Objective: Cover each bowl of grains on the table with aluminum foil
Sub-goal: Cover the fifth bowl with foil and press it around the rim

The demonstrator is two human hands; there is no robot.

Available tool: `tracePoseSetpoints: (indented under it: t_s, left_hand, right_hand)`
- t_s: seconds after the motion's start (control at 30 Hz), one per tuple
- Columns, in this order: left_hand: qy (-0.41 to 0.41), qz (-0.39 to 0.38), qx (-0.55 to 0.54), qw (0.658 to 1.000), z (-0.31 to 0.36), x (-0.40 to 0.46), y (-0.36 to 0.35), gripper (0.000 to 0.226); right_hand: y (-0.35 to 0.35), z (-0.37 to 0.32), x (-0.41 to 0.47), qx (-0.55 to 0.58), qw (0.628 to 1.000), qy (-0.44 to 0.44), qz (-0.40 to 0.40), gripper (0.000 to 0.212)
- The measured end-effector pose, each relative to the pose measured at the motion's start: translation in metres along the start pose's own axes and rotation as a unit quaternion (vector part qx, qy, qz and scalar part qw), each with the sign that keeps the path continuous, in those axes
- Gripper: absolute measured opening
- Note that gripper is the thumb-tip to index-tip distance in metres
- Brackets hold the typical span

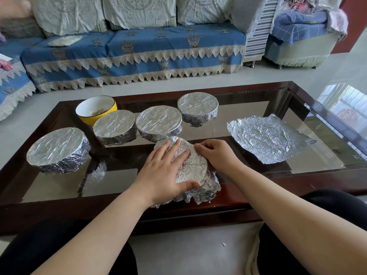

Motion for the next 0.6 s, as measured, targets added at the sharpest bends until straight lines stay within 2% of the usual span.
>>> tracePoseSetpoints:
  t_s: [0.17,0.3,0.6]
  left_hand:
    - [-0.013,-0.004,-0.020,1.000,-0.0036,0.0013,0.0007,0.113]
    - [-0.023,-0.008,-0.039,0.999,-0.0068,0.0012,0.0008,0.108]
    - [-0.016,-0.001,-0.028,0.999,-0.0068,0.0008,-0.0010,0.107]
  right_hand:
    - [0.0000,0.0027,-0.0012,0.020,1.000,-0.016,-0.017,0.027]
    - [-0.0016,0.0009,-0.0038,0.001,1.000,0.013,-0.014,0.021]
    - [-0.0076,0.0057,-0.0045,0.022,0.999,-0.016,-0.029,0.032]
Point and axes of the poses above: each hand's wrist, its own x-axis towards the middle knuckle, its own y-axis out of the back of the hand, z = x × y, the point moved 3 cm from there along x, towards the middle knuckle, and after that the axes turned 5 degrees about y, right-handed, at the moved point
